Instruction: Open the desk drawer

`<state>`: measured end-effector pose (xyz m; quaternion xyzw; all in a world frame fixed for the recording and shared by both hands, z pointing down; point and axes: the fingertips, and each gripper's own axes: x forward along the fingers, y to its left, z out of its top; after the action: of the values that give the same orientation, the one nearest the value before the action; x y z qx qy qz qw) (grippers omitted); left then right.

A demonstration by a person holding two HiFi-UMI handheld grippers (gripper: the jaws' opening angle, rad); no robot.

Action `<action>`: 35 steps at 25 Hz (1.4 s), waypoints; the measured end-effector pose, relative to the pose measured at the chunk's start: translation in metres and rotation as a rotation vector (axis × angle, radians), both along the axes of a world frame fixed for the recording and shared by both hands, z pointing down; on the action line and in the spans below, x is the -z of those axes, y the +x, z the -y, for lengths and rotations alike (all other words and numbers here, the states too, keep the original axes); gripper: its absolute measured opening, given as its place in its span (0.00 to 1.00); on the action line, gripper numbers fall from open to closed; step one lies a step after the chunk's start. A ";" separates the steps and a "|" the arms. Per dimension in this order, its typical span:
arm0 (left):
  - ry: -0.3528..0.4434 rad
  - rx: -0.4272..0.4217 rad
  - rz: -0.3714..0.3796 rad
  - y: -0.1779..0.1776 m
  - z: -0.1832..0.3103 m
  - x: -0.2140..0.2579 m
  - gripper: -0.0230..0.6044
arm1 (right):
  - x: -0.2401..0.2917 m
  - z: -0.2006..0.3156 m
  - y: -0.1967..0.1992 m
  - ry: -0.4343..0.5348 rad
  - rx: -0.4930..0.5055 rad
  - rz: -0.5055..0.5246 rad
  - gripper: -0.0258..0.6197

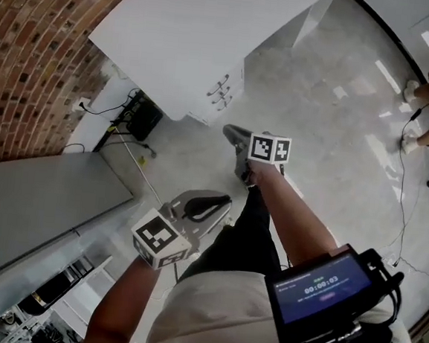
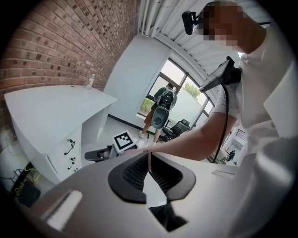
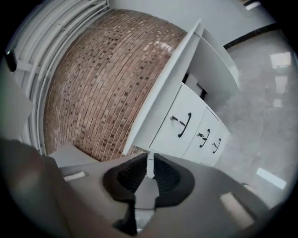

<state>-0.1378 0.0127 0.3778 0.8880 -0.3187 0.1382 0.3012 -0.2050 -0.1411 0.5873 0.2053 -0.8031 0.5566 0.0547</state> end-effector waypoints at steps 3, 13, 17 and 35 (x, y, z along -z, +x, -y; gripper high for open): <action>-0.012 -0.029 -0.019 -0.009 0.039 -0.008 0.08 | -0.028 0.038 -0.024 -0.054 -0.054 0.010 0.10; -0.043 -0.045 0.002 -0.026 0.099 -0.050 0.08 | -0.125 0.103 -0.068 -0.180 -0.179 0.097 0.12; -0.028 -0.053 0.002 -0.030 0.111 -0.056 0.08 | -0.140 0.127 -0.084 -0.231 -0.238 0.180 0.14; -0.060 -0.026 -0.022 -0.040 0.118 -0.071 0.08 | -0.154 0.148 -0.104 -0.303 -0.288 0.300 0.08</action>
<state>-0.1774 -0.1052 0.4491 0.8842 -0.2995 0.1418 0.3292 -0.3087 -0.2891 0.7416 0.2222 -0.6721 0.6970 -0.1146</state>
